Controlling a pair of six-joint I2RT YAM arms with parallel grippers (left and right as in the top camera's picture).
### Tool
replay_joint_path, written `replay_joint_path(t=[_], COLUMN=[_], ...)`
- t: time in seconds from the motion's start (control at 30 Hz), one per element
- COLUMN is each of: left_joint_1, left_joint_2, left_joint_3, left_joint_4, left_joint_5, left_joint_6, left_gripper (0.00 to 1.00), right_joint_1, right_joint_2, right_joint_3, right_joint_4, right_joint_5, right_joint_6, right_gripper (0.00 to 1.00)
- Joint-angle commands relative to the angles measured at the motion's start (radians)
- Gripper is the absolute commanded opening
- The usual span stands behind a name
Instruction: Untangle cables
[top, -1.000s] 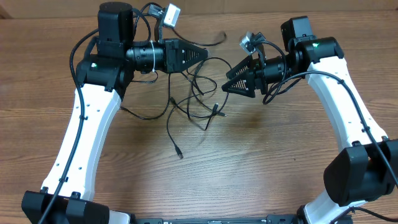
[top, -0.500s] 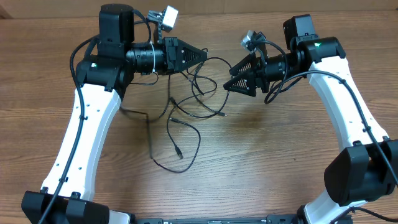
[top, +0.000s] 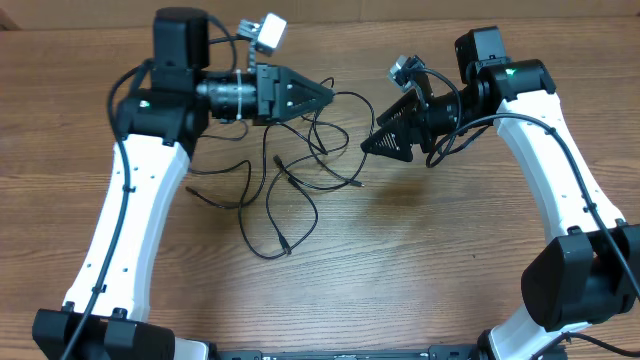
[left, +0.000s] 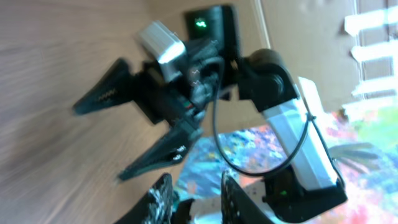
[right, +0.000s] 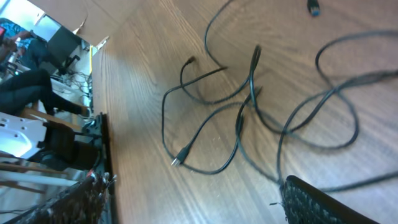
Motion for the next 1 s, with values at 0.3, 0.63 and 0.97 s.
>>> replay_joint_path(t=[0.3, 0.63, 0.97], left_joint_1=[-0.004, -0.096, -0.096], left_joint_2=[-0.029, -0.029, -0.028], left_joint_3=[-0.007, -0.311, -0.592], left_joint_4=[-0.601, -0.483, -0.174], left_joint_5=[-0.921, -1.359, -1.283], left_joint_6=[0.299, 0.031, 0.123], left_gripper=[0.23, 0.23, 0.22], right_joint_1=[0.0, 0.023, 0.024], right_joint_2=[-0.005, -0.005, -0.005], right_joint_3=[-0.005, -0.005, -0.005], right_joint_4=[0.077, 0.023, 0.026], right_joint_5=[-0.006, -0.031, -0.037], right_joint_6=[0.105, 0.116, 0.116], right_gripper=[0.9, 0.9, 0.91])
